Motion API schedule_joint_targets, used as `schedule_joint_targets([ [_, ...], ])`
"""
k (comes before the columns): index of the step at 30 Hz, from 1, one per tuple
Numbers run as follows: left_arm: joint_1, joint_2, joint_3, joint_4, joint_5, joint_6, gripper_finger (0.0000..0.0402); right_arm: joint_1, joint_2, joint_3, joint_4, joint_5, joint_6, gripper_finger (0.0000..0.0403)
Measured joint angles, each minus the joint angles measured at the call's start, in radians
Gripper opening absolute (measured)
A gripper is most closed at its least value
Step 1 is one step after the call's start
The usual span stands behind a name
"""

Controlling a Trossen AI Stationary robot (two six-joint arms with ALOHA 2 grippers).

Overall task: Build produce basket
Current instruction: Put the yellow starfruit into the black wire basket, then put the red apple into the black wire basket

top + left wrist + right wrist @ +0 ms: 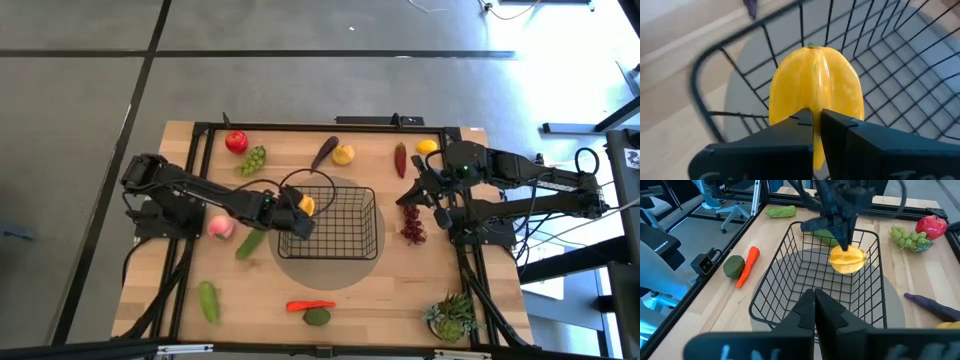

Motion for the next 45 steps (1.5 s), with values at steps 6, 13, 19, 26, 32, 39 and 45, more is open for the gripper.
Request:
schedule_joint_targets([
  [6, 0.010, 0.054, 0.003, 0.066, 0.063, 0.002, 0.0000, 0.000, 0.000, 0.000, 0.001, 0.000, 0.003, 0.0000],
  [13, 0.018, 0.069, -0.001, 0.056, 0.066, -0.002, 0.0012, 0.000, 0.000, 0.000, 0.002, 0.000, 0.004, 0.0000],
  [19, 0.037, 0.069, -0.001, 0.060, 0.104, -0.005, 0.0018, 0.000, 0.000, 0.000, 0.002, 0.000, 0.004, 0.0000],
  [26, 0.058, 0.069, 0.000, 0.060, 0.162, 0.000, 0.0026, 0.000, 0.000, 0.000, 0.003, 0.000, 0.004, 0.0000],
  [32, 0.058, 0.069, 0.000, 0.060, 0.168, 0.002, 0.0066, 0.000, 0.000, 0.000, 0.003, 0.000, 0.004, 0.0000],
  [39, 0.058, 0.047, 0.000, 0.063, 0.160, 0.006, 0.0085, 0.000, 0.000, 0.000, 0.003, 0.000, 0.004, 0.0000],
  [45, 0.058, 0.038, 0.026, 0.050, 0.144, 0.076, 0.0083, 0.000, 0.000, 0.000, 0.003, 0.000, 0.004, 0.0000],
])
